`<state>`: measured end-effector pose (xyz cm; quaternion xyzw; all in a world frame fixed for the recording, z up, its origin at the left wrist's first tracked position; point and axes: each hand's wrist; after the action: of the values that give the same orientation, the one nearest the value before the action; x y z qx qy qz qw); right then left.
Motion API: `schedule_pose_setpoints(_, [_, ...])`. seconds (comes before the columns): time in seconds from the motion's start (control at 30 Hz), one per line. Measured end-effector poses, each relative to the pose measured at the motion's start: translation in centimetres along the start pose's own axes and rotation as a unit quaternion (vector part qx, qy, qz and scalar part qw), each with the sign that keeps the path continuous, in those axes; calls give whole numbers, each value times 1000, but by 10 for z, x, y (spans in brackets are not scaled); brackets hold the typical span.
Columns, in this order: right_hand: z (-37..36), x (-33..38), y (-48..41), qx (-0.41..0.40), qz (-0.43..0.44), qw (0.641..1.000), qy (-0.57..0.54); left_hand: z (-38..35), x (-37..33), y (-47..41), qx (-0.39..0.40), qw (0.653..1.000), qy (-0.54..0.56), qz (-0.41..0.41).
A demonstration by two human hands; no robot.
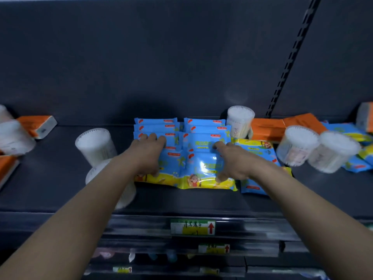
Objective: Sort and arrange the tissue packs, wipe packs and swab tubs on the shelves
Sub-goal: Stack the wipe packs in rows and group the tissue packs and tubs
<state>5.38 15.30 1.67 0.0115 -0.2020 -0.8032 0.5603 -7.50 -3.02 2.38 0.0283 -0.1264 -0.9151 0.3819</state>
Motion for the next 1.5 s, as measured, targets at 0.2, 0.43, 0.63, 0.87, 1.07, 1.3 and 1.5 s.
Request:
schedule_pose_setpoints(0.2, [4,17,-5,20,-55,994,95,-2,19,-9,30,999,-28,3])
schedule_pose_setpoints(0.43, [2,23,-12,-38,-95,991,83,-1,32,-18,44,999,20,9])
schedule_pose_setpoints(0.63, [0,26,-31,-184,-89,976,76,-5,42,-33,-60,997,27,29])
schedule_pose_setpoints(0.87, [3,27,-33,-172,-86,970,146,-7,46,-31,-48,996,46,55])
schedule_pose_setpoints(1.07, [3,31,-32,-150,-94,973,151,-3,46,-26,-41,993,87,64])
schedule_pose_setpoints(1.3, [-2,39,-29,-141,-100,973,150,-5,49,-24,-45,992,110,51])
schedule_pose_setpoints(1.5, [0,44,-22,-130,-97,975,149,-7,52,-18,-43,993,103,44])
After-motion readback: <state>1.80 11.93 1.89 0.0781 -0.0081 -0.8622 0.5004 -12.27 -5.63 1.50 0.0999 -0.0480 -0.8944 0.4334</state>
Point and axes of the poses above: each hand's wrist, its own y-axis away from the middle knuckle, its own z-axis out of the back of the hand, x = y × z, and after that the axes turned 3 degrees about y, right-handed
